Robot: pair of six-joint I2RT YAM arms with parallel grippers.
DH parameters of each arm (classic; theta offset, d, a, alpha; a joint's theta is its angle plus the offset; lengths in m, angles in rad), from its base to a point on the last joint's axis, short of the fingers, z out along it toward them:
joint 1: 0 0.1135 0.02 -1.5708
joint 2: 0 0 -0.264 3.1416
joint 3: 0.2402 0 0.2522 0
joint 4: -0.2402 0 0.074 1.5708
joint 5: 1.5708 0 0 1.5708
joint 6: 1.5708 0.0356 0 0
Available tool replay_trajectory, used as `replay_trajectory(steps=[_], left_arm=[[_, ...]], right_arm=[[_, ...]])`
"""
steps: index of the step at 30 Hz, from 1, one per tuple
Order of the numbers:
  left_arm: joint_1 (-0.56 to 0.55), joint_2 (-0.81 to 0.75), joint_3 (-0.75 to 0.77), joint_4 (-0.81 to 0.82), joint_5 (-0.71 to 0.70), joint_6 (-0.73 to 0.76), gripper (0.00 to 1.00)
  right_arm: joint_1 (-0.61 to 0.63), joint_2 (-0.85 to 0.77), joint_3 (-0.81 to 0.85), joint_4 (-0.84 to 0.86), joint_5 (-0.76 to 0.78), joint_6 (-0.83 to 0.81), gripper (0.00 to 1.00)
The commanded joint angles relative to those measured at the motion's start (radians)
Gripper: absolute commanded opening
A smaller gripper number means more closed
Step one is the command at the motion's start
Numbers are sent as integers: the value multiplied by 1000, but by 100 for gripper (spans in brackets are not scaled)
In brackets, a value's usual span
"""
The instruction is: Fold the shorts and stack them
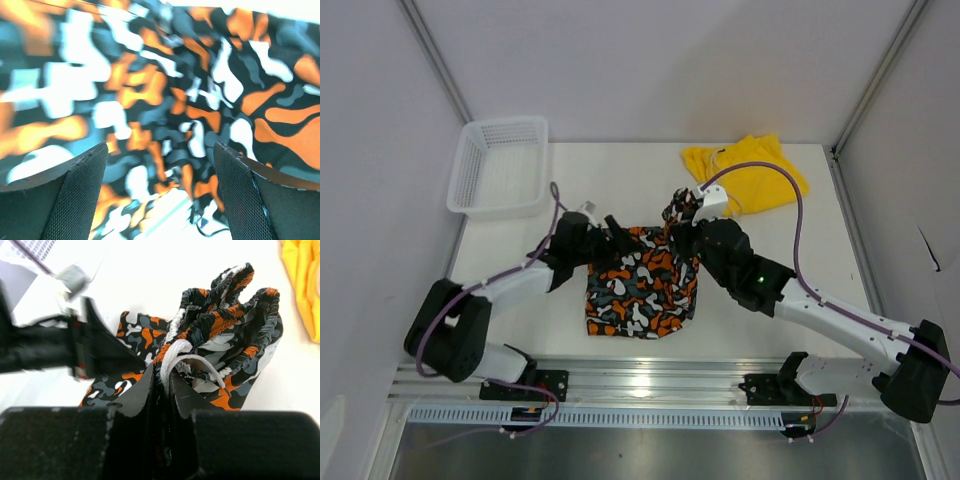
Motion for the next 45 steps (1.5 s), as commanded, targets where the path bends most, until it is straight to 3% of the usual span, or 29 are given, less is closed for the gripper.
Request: replay_trajectory(steps=[1,6,13,24,29,32,33,37,39,42,45], left_arm=[[131,-141,-94,-78,69,79,88],[257,-293,-163,-184,80,168,88],[426,-287,-272,-138,190,209,87],[434,-153,-261,-56,210,223,87],[440,-130,-252,-43,231,228,87],[443,-123,-238,-49,236,232,87],[444,-121,-232,-55,235,234,87],[447,-126,-220,-71,230,240,86],[449,-124,-215,-75,230,242,86],[453,-120,-201,-85,235,245,86],[455,-127,-192,-94,235,246,86]], right_arm=[[0,18,1,47,-45,-28,0],[33,98,16,58,-62,-57,0],[141,261,108,38,26,-102,0],[296,601,345,-90,210,-175,4],[333,747,441,-120,256,-177,11],[342,775,455,-114,253,-171,31],[345,779,453,-108,253,-165,43],[340,702,395,-12,111,-145,60],[334,657,375,16,28,-130,63],[308,583,347,68,-153,-97,66],[242,536,291,123,-308,-18,62]])
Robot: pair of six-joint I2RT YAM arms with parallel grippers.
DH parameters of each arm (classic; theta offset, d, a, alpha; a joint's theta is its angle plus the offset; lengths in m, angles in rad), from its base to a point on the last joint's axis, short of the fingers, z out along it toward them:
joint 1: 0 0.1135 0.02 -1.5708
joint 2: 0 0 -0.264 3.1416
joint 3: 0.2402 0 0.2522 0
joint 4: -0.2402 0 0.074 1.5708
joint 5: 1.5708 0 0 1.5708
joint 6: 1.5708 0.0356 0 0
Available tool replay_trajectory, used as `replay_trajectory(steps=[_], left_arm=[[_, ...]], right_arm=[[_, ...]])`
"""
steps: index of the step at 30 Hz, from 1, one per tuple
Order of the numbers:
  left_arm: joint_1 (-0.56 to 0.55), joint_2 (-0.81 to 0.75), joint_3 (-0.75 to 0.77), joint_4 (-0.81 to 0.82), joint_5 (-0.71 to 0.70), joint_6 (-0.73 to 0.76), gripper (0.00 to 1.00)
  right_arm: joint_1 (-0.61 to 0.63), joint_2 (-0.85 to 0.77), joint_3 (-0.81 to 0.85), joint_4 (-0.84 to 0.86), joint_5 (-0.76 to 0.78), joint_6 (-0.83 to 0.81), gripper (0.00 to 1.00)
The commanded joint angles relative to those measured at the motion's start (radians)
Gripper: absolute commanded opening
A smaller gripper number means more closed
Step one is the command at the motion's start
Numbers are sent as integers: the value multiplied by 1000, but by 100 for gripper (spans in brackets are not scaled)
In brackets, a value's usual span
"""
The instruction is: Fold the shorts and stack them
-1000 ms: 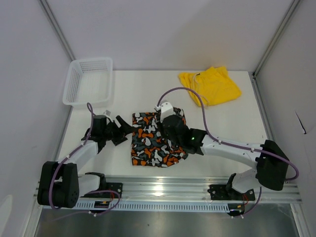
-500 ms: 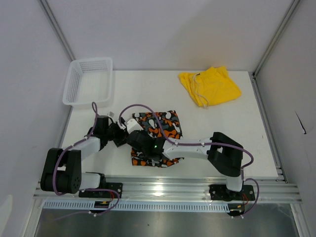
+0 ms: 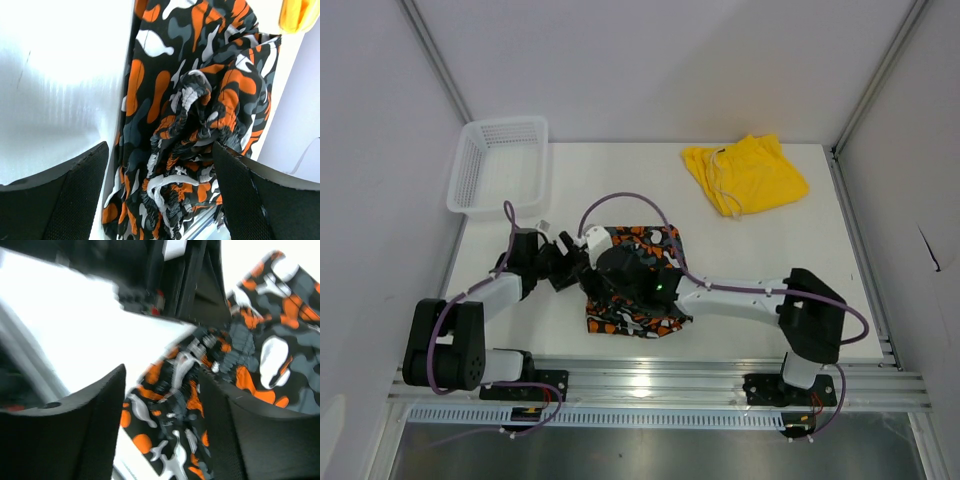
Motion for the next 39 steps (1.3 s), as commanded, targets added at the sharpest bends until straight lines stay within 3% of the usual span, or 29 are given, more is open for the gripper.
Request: replay_trajectory(steps=[1,4,5,9,12,27,31,35,39], left_arm=[[14,-9,44,-8,24,31,86],[17,-32,55,-27,15,37,86],[19,-49,56,-51,12,39,86],[24,-92,78,-82,7,33,86],[27,-118,99,-105,-6,34,83],[27,-136,156,-128,0,68,67],[27,-152,141,-120,-2,79,64],[24,-153,107,-87,6,74,60],[-19,-149,99,-67,-20,83,58]], right_arm=[[-81,-128,-62,157,-237,104,60],[-179,-156,-123,217,-363,204,48],[-218,-153,-128,215,-386,233,35],[-294,-99,-126,200,-454,289,8],[-334,-49,-138,235,-512,332,0],[-424,204,-94,427,-675,482,0],[-459,305,-79,509,-701,571,0],[-497,355,-122,699,-700,733,0],[-508,392,-100,695,-678,780,0]])
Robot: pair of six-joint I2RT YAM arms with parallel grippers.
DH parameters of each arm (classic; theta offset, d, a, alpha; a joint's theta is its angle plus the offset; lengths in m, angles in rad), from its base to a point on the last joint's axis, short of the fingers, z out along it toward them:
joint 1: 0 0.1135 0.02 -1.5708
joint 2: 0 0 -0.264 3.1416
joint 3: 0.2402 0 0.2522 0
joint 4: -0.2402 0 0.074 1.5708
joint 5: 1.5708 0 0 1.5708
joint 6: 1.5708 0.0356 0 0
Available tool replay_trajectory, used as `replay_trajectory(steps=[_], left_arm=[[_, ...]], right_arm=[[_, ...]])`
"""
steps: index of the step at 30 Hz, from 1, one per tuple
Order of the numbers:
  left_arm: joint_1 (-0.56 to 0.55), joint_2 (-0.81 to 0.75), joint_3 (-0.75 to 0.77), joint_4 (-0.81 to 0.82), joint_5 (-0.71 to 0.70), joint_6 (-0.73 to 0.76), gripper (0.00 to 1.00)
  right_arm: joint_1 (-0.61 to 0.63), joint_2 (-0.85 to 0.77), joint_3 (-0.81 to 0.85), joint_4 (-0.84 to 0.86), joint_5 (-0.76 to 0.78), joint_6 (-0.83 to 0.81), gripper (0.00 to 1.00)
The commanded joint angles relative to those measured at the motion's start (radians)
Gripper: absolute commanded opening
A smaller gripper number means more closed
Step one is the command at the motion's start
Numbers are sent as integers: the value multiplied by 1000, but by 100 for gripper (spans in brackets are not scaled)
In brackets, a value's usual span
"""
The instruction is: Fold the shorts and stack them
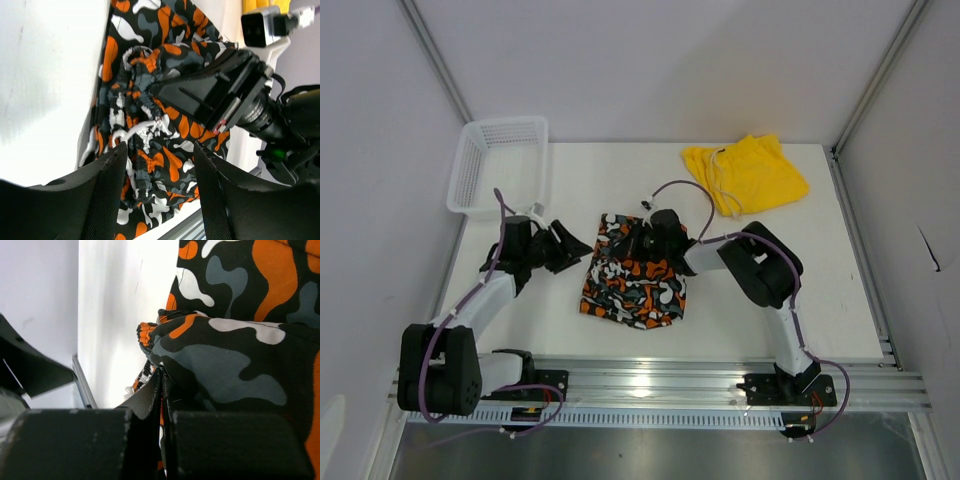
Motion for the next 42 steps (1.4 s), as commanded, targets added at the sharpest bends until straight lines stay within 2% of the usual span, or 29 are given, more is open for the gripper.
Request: replay_trajectory(steps=[1,4,6,9,10,11,13,18,19,20,22,25,30,35,40,41,42], left_arm=[[-56,-19,2,32,-19,35,58],[-126,-16,16,18,-60,47,58],[-162,-16,34,3,-99,59,58],[-219,-31,49,-46,-143,81,58],[-235,-55,49,-68,-149,82,59],[-240,-71,43,-74,-154,84,59],[-255,-106,29,-106,-178,84,59],[-315,-215,19,-201,-246,88,60],[-352,-223,19,-212,-278,88,60],[-373,-227,23,-223,-296,90,60],[-448,-229,40,-254,-333,82,60],[-531,-205,49,-255,-390,43,60],[-575,-111,39,-214,-413,27,60],[-575,-36,34,-154,-404,33,61],[-575,78,68,-166,-432,67,62],[-573,117,71,-165,-435,71,62],[-570,133,69,-160,-432,78,62]], right_arm=[[-11,30,22,67,24,87,1],[-8,12,32,38,41,79,5],[-5,-28,31,6,54,64,11],[3,-106,73,-104,59,-34,37],[7,-126,100,-165,62,-144,51],[12,-149,130,-306,88,-194,55],[9,-221,180,-447,105,-319,63],[-35,-346,218,-672,117,-528,83],[-42,-340,280,-797,125,-582,84],[-49,-329,316,-857,139,-687,84],[-58,-295,380,-1016,202,-783,85],[-74,-229,459,-1115,245,-933,87],[-77,-110,549,-1203,326,-1113,97],[-81,-15,624,-1261,309,-1220,99],[-85,136,787,-1359,427,-1247,100],[-88,156,810,-1375,442,-1240,98],[-89,186,828,-1397,462,-1236,92]])
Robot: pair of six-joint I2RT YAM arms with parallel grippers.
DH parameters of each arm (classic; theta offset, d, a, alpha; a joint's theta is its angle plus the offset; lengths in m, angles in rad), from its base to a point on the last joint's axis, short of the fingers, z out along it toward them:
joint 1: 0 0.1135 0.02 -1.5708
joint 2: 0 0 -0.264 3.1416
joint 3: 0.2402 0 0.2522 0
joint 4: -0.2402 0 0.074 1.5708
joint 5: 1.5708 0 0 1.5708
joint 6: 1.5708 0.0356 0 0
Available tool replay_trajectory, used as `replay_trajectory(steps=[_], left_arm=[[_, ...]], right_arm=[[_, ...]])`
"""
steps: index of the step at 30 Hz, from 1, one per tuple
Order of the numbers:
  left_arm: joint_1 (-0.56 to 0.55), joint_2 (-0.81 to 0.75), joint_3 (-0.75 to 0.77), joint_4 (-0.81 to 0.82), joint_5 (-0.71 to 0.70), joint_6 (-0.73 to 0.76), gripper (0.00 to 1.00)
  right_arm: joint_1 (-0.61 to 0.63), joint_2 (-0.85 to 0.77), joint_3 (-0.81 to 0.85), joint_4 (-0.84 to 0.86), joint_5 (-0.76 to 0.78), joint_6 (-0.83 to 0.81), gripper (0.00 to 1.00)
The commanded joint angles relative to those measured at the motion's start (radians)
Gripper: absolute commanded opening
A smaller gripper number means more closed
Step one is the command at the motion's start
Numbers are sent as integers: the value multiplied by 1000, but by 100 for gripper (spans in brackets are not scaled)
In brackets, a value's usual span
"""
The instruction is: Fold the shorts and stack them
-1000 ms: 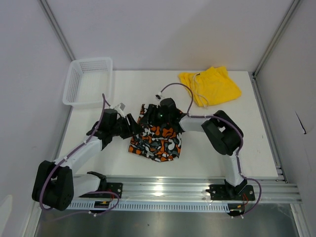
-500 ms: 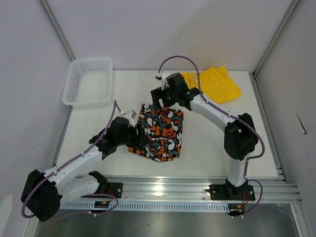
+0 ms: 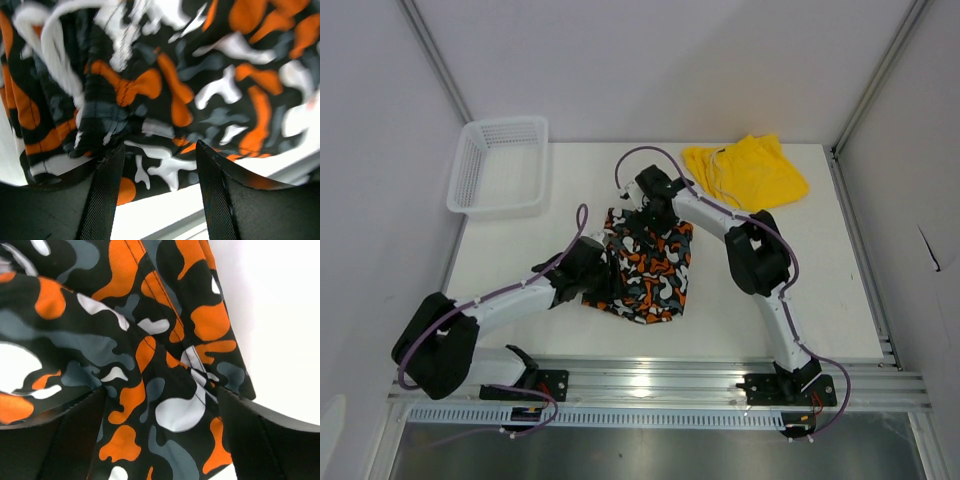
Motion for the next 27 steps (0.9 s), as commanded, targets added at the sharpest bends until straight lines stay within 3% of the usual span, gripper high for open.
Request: replay_trajectory(steps=[1,3,8,11,16,19,23,27], left_arm=[[7,64,35,29,-22,32,62],[45,106,32,48,-6,49,62],[134,179,73,54,8,103,62],[154,255,148,37,-15,129,62],[168,362,303,-19,-53,170,63],[200,359,363,-59,-78,186,63],[231,312,470,-138,-74,206,64],[234,215,428,-165,-90,187,71]], right_arm=[[-15,60,110,-90,107,-36,88],[-27,68,113,-114,83,1,77],[-60,1,-24,-124,45,170,77],[-14,-93,-168,-145,54,317,76],[175,-283,-451,46,-33,621,77],[311,-322,-497,114,28,760,99],[333,-329,-474,149,162,822,99],[284,-413,-531,223,170,849,99]])
